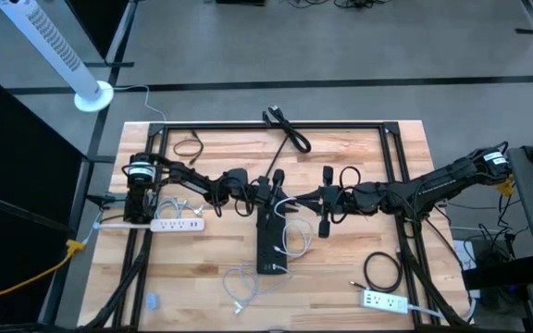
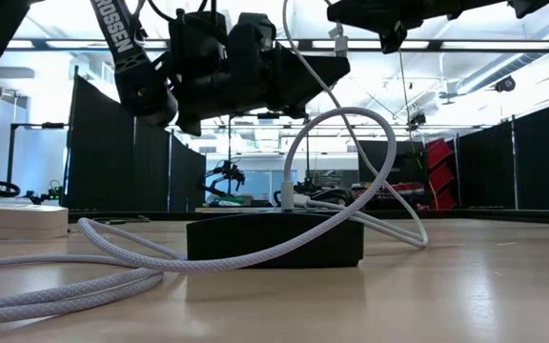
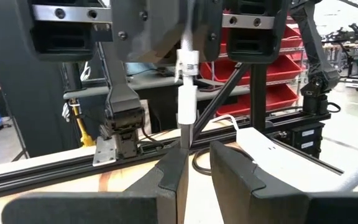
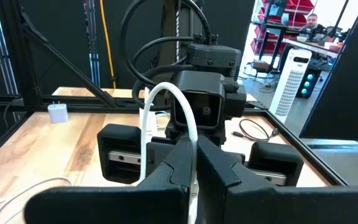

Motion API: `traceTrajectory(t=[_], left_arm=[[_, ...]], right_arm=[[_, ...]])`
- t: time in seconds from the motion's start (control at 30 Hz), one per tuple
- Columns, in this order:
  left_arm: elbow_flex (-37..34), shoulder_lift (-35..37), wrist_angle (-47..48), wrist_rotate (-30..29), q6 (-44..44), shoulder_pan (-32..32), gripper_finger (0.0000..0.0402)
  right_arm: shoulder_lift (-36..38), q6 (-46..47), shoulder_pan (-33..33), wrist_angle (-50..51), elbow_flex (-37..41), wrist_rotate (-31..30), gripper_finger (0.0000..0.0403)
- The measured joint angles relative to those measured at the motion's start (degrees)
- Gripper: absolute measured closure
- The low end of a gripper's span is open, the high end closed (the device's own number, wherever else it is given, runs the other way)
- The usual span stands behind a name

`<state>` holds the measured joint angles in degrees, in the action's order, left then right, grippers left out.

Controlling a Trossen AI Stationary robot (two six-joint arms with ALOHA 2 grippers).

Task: Insert USB
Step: Insert the white charger cable into the right white outlet extension

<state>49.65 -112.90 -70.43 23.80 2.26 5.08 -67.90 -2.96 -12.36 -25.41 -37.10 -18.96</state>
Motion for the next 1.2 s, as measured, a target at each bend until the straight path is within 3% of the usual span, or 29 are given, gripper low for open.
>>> traceTrajectory(t=[1.0, 1.2], left_arm=[[0.04, 0.0, 1.42, -0.23, 0.39, 0.0, 0.0347], [0.04, -0.02, 0.54, 2.68, 0.17, -0.15, 0.0347]], right_arm=[[-0.04, 1.4, 0.02, 1.93, 0.02, 2.74, 0.0403], [-0.04, 1.42, 0.02, 1.95, 0.02, 2.45, 0.0403]])
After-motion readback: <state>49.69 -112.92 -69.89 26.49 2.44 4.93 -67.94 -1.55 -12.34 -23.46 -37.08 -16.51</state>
